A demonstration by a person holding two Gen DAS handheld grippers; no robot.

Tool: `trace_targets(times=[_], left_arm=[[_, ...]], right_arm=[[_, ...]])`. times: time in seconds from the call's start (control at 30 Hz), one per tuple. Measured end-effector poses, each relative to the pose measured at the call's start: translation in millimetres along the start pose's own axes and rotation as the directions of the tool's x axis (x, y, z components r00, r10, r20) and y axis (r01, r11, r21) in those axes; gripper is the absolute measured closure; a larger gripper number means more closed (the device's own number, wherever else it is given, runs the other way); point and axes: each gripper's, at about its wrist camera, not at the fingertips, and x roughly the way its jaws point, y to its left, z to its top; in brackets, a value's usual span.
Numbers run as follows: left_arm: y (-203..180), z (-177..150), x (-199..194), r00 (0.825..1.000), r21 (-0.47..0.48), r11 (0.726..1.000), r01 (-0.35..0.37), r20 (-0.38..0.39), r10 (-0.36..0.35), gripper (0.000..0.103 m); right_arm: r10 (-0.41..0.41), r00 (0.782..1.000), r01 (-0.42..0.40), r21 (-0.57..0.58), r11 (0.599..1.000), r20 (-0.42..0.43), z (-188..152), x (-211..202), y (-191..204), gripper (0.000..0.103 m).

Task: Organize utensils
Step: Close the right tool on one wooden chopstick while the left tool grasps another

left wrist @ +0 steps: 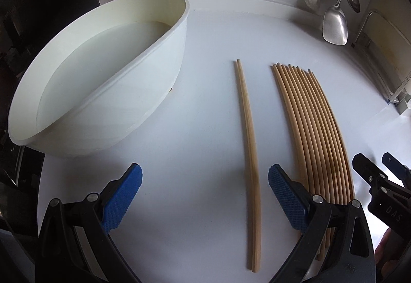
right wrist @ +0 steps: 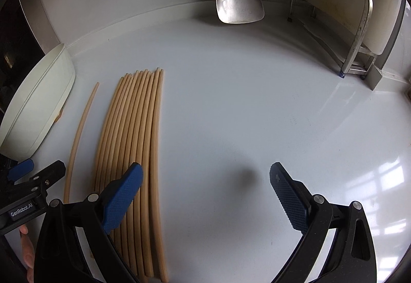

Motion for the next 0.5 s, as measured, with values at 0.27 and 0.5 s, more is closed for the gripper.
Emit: trace_targets(times=[0.27, 0.5], left_arm=[[-0.2, -1.7, 10.4, 1.000, -0.008, 1.000, -0.007, -0.014, 0.007, 0.006], [-4.6, 0.1, 16.8, 1.000, 0.004, 1.000, -0.019, -0.021, 0.019, 0.006]], right_arm=[[-0.069, 0.998, 0.069, -0.069, 0.995, 0.012, 0.9, 3.7, 9.4, 0.008], [-0.101, 0.995, 0.103, -0.107, 0.989, 0.023, -2.5, 4.4, 14.1, 0.009]])
